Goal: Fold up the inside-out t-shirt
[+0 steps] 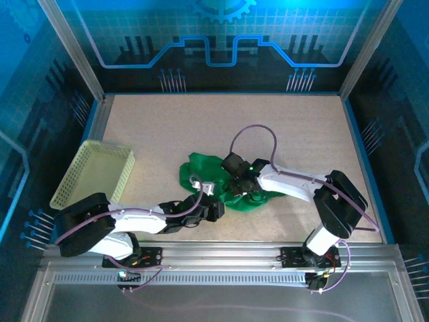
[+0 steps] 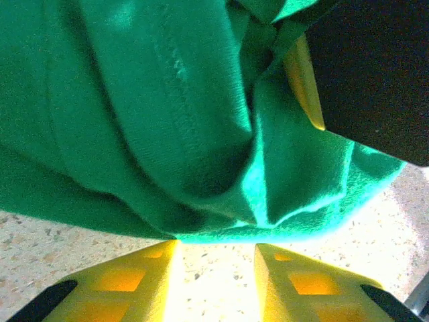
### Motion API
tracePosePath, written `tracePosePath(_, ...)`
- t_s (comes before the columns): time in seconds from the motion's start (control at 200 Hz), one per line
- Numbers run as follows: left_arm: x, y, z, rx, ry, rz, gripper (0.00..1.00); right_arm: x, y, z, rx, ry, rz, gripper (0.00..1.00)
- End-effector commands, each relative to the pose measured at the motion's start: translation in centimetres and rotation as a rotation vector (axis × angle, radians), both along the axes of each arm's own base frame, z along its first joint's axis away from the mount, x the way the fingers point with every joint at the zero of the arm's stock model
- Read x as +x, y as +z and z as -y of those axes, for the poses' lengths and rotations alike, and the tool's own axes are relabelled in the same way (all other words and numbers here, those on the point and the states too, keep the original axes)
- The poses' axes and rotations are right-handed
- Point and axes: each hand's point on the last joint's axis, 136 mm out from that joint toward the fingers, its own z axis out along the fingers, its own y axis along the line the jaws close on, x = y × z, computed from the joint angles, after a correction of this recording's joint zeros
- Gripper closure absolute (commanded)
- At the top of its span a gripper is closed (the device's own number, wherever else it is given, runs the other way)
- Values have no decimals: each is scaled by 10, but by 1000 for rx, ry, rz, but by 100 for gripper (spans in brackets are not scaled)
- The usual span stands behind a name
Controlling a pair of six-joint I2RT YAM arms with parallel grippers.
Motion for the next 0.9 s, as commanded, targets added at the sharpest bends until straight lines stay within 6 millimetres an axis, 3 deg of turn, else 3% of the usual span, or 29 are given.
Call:
tracePosePath(0.0,1,0,-4,7,20,13,65,7,1,0,-37,9,20,64)
tracePosePath(0.18,2,1,-6,8,28,21,64,6,-10,0,-58,15,0,75)
tracePosePath(0.355,4,4,-12,19,44,35,63,5,-9,4,-73,12,5,96)
tracePosePath(0.415,4,5,-14,25,48,41,62,6,-1,5,-63,7,25,100)
tracePosePath(0.735,14,21,-36,45,102,84,50,-1,70,8,98,24,195,100)
tracePosePath(0.895,30,35,-56,18,160,88,39,-9,84,25,152,-3,258,100)
